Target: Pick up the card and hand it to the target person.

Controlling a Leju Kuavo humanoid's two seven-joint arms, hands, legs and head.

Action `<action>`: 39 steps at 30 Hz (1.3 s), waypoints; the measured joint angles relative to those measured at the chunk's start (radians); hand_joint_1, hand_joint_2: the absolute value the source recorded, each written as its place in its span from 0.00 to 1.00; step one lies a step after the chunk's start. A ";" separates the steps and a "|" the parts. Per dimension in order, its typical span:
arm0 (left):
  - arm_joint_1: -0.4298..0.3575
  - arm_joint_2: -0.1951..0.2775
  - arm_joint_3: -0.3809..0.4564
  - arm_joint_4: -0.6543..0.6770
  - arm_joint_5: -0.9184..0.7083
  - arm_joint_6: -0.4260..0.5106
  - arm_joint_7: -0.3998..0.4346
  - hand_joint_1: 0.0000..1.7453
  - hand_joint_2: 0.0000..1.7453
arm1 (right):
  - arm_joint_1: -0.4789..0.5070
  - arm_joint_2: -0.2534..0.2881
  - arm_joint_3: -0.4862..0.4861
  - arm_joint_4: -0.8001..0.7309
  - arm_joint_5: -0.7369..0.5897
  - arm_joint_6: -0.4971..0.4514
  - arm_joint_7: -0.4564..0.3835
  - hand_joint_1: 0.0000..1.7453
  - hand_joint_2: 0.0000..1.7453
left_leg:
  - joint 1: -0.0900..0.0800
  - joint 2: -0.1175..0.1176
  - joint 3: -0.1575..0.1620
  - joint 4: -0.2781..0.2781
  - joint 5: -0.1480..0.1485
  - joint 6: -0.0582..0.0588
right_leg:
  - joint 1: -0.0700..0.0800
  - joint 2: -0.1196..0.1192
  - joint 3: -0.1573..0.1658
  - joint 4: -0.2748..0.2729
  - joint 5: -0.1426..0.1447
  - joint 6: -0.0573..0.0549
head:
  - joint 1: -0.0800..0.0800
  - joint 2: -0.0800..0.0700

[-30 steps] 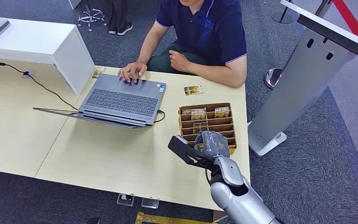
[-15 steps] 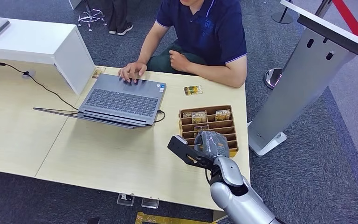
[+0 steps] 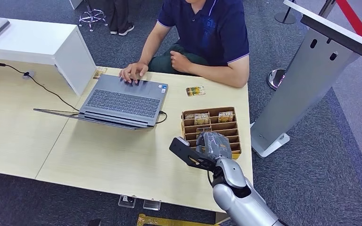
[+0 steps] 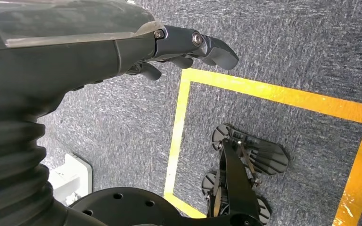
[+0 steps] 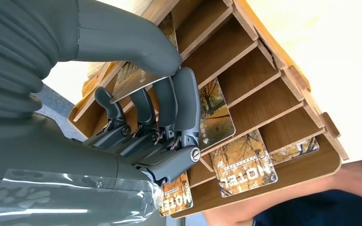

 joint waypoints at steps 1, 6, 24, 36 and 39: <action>0.000 0.000 0.000 0.000 0.000 0.000 0.000 0.00 1.00 | 0.000 0.000 0.000 -0.001 0.001 -0.003 -0.001 0.80 1.00 | 0.000 0.000 0.000 0.000 0.000 0.000 | 0.000 0.000 0.000 0.000 0.000 0.000 | 0.000 0.000; 0.001 0.000 0.000 0.000 0.000 0.000 0.003 0.00 1.00 | -0.006 -0.006 -0.002 -0.027 0.014 -0.007 -0.003 0.80 1.00 | 0.000 0.000 0.000 0.000 0.000 0.000 | 0.000 0.000 0.000 0.000 0.000 0.000 | 0.000 0.000; 0.003 0.000 0.000 0.000 -0.026 -0.004 0.008 0.00 1.00 | -0.245 -0.017 -0.029 -0.154 0.019 0.011 0.022 0.80 1.00 | 0.000 0.000 0.000 0.000 0.000 0.000 | 0.000 0.000 0.000 0.000 0.000 0.000 | 0.000 0.000; -0.004 -0.001 -0.001 0.000 -0.044 -0.005 0.019 0.00 1.00 | -0.414 0.015 -0.025 0.004 0.023 -0.111 -0.059 0.80 1.00 | 0.000 0.000 -0.001 0.000 0.000 0.000 | 0.000 0.000 0.000 0.000 0.000 0.000 | 0.000 0.000; -0.003 -0.002 -0.001 0.000 -0.044 -0.007 0.015 0.00 1.00 | -0.436 0.030 -0.024 0.058 0.038 -0.141 -0.081 0.40 1.00 | 0.000 0.000 -0.001 0.000 0.000 0.000 | 0.000 0.000 0.000 0.000 0.000 0.000 | 0.000 0.000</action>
